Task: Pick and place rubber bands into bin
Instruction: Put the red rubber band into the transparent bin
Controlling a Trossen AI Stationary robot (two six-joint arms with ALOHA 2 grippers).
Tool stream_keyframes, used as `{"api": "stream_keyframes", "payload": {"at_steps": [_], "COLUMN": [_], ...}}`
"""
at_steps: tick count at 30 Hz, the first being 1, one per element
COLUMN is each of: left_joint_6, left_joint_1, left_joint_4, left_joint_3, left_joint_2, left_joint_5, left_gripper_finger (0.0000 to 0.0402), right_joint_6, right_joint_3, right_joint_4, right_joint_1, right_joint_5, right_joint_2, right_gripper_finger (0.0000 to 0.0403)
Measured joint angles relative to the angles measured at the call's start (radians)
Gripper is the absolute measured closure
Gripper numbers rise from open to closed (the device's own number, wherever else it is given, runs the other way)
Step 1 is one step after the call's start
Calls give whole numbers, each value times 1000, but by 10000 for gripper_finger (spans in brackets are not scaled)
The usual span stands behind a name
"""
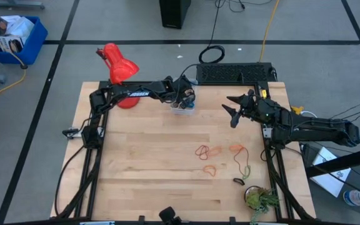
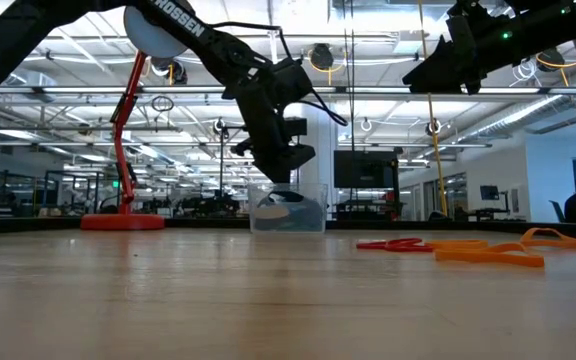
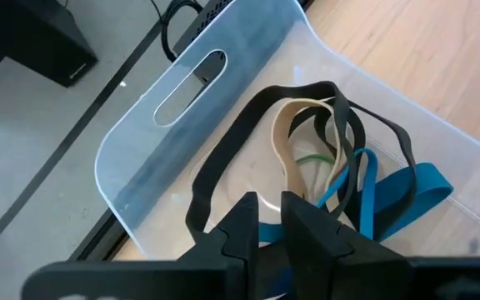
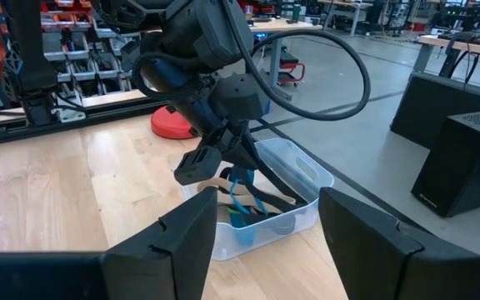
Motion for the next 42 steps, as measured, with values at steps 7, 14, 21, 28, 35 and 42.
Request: {"api": "stream_keyframes", "payload": {"at_steps": [7,14,21,28,35,42], "left_joint_6": [-1,13,69,104,24,-88], "left_joint_1": [-14,-72,-152,-251,-327,-384], "left_joint_4": [-5,105,72,-96,-239,-241], "left_joint_3": [-1,-1,-1,0,-2,-208], "left_joint_2": [-12,-166,-388,-577,-708,-899], "left_joint_5": [25,71,100,127,184,117], "left_gripper_finger": [339,339,339,339,339,339], "right_joint_6": [0,0,11,51,51,80], "right_joint_3": [0,0,0,0,0,0], "right_joint_4": [0,-8,-8,-8,-8,8], "right_joint_1": [0,0,1,1,2,2], "right_joint_5": [0,-2,-5,-6,-7,-6], "right_joint_2": [0,0,0,0,0,0], "right_gripper_finger": [195,195,195,195,195,195]}}
